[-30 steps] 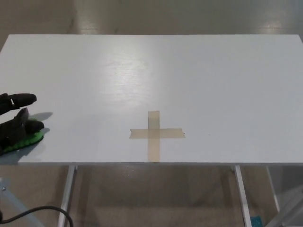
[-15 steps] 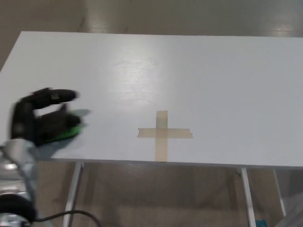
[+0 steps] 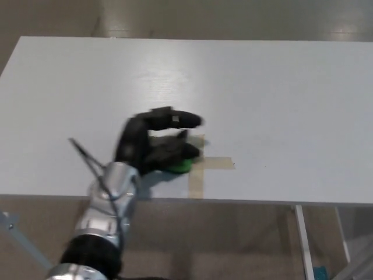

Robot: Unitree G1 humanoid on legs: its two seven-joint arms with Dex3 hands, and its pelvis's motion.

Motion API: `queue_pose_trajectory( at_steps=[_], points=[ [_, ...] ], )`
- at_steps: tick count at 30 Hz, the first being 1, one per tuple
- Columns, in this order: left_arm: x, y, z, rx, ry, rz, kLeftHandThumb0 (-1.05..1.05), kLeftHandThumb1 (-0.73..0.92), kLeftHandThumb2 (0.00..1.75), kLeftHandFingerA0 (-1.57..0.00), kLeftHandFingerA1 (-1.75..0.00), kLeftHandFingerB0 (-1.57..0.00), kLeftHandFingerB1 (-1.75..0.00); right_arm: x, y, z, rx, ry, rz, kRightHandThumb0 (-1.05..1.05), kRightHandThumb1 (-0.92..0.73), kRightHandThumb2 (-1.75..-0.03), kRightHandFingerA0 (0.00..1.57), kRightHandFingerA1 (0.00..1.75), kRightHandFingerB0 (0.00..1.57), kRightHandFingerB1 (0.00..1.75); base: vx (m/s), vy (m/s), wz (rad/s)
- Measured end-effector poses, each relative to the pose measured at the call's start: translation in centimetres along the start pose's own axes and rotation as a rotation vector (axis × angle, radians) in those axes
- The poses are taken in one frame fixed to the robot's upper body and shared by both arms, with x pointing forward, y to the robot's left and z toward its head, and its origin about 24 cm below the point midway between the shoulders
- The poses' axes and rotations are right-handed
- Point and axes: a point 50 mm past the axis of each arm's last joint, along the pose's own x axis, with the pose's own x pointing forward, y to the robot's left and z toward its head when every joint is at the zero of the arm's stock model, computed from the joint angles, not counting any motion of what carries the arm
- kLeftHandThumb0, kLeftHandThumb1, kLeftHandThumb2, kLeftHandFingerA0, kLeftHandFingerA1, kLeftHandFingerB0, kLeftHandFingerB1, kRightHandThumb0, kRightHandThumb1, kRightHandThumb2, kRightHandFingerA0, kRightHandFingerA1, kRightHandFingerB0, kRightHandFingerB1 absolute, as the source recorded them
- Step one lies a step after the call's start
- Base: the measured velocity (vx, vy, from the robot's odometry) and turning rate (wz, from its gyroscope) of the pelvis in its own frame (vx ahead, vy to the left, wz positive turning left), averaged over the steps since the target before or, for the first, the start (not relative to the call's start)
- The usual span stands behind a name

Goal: Use the left hand to press on the green eraser and wipe the desk from center to the left and then back to center.

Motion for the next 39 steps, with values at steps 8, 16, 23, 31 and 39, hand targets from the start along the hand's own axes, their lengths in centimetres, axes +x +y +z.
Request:
queue_pose_trajectory(
  at_steps=[8, 16, 23, 31, 39],
  points=[
    [0.4, -5.3, 0.8, 0.012, 0.000, -0.129, -0.22, 0.79, 0.65, -1.09, -0.65, -1.00, -0.62, 0.0, 0.0, 0.1, 0.004, -0.004, 0.002, -0.41, -0.76, -0.63, 0.80, 0.59, 0.65, 0.39, 0.00, 0.000, 0.00],
    [0.3, -6.2, 0.6, 0.028, 0.030, -0.145, -0.23, 0.79, 0.66, -1.07, -0.64, -0.99, -0.55, -0.1, 0.0, 0.0, 0.006, 0.000, 0.014, -0.41, -0.76, -0.63, 0.79, 0.60, 0.64, 0.40, 0.00, 0.000, 0.00],
    [0.2, -6.3, 1.1, 0.034, 0.028, -0.154, -0.52, 0.63, 0.60, -0.31, -0.33, -0.27, -0.31, -0.2, 0.0, -0.2, 0.004, 0.003, 0.015, -0.41, -0.76, -0.63, 0.80, 0.61, 0.64, 0.40, 0.00, 0.000, 0.00],
    [0.3, -4.9, 3.3, 0.029, -0.041, -0.195, -0.69, 0.44, 0.86, -0.01, -0.24, -0.09, -0.44, -0.3, 0.0, -0.2, 0.004, 0.004, 0.016, -0.41, -0.76, -0.63, 0.80, 0.61, 0.63, 0.39, 0.00, 0.000, 0.00],
    [-0.9, -2.7, 9.3, 0.073, -0.258, -0.279, -0.86, 0.55, 0.88, -0.16, -0.12, -0.04, -0.38, -0.1, 0.1, 0.0, 0.005, -0.001, 0.018, -0.42, -0.76, -0.63, 0.80, 0.62, 0.63, 0.40, 0.00, 0.000, 0.00]
  ],
)
